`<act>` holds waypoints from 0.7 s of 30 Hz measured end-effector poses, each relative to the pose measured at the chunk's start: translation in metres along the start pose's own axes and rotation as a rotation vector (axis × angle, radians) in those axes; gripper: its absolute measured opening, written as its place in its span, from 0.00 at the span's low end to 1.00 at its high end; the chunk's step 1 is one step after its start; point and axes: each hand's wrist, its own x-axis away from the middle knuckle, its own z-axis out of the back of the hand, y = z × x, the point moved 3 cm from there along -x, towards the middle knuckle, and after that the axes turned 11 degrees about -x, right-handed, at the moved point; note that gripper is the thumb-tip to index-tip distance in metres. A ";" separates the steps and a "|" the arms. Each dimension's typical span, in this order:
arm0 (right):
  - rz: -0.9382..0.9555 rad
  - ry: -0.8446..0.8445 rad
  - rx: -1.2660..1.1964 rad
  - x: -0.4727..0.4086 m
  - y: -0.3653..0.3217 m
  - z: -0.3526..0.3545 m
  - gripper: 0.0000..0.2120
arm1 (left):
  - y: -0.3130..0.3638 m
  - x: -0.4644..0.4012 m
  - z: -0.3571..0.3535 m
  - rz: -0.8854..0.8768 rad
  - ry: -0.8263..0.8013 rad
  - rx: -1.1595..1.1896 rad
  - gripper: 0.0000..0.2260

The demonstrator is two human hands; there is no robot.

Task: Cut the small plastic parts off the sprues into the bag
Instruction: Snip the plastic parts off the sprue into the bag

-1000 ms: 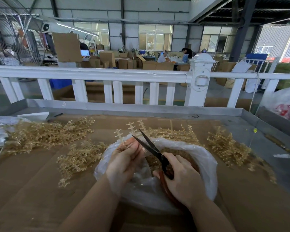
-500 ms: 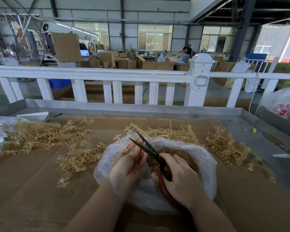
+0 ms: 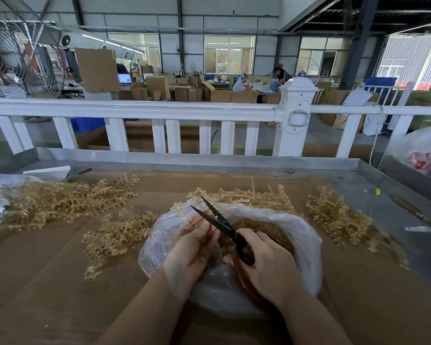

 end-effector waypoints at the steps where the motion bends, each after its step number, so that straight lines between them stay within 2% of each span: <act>1: -0.001 -0.002 -0.001 0.000 0.000 0.000 0.26 | 0.000 0.000 0.000 -0.004 -0.001 0.008 0.06; 7: -0.007 -0.053 0.001 0.001 0.001 0.000 0.28 | -0.001 0.001 0.000 -0.001 -0.019 0.058 0.06; 15: 0.006 -0.042 0.012 0.002 -0.001 -0.001 0.32 | 0.000 0.001 0.001 0.004 -0.015 0.058 0.07; 21: -0.017 -0.026 -0.005 0.002 0.002 -0.001 0.28 | -0.001 -0.002 0.001 -0.044 -0.024 0.026 0.07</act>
